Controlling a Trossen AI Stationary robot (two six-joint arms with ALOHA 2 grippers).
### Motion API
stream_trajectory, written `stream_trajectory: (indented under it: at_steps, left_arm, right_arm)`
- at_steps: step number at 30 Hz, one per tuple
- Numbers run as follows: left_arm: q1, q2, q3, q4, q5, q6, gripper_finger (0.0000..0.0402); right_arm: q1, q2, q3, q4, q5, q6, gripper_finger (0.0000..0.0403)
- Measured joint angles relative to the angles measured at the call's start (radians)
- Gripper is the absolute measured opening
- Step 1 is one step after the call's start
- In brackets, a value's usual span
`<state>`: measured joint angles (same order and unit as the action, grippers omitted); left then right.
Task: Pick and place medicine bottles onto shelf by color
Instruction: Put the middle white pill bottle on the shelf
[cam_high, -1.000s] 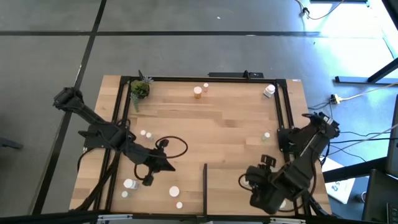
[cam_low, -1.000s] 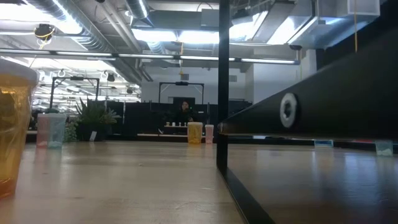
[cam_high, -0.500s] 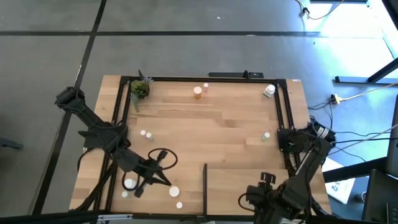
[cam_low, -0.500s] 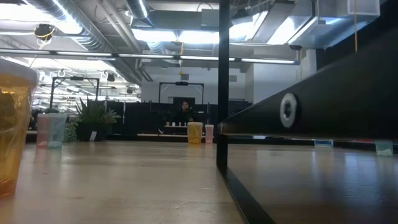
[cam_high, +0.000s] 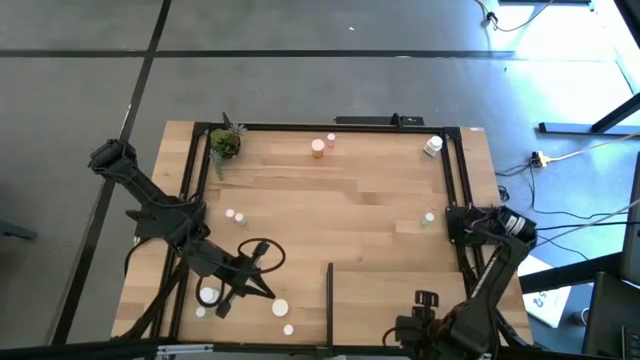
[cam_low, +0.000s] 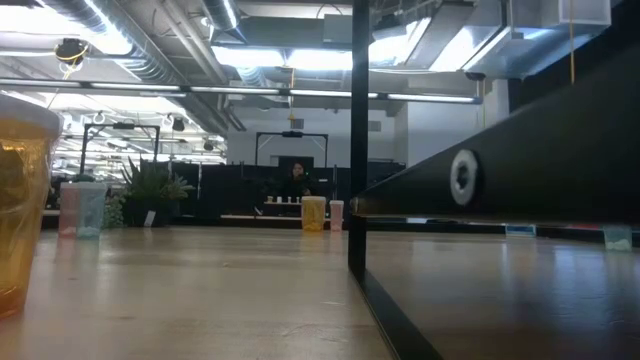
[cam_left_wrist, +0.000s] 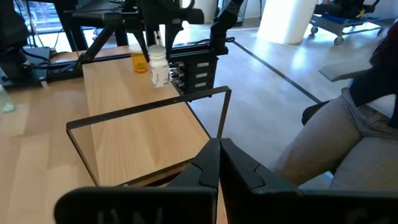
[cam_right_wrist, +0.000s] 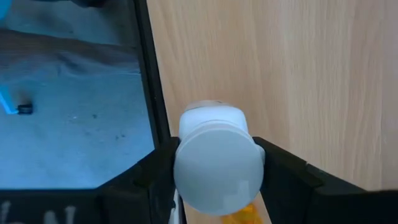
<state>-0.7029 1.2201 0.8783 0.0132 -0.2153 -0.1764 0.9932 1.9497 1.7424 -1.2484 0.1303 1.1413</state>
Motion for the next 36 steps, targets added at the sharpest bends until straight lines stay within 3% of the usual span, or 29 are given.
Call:
stream_trajectory:
  at_steps: [36]
  left_arm:
    - [0.0,0.0,0.0,0.0,0.0,0.001,0.0]
  right_arm:
    - [-0.001,0.004,-0.074,0.03,-0.023,-0.024,0.0193]
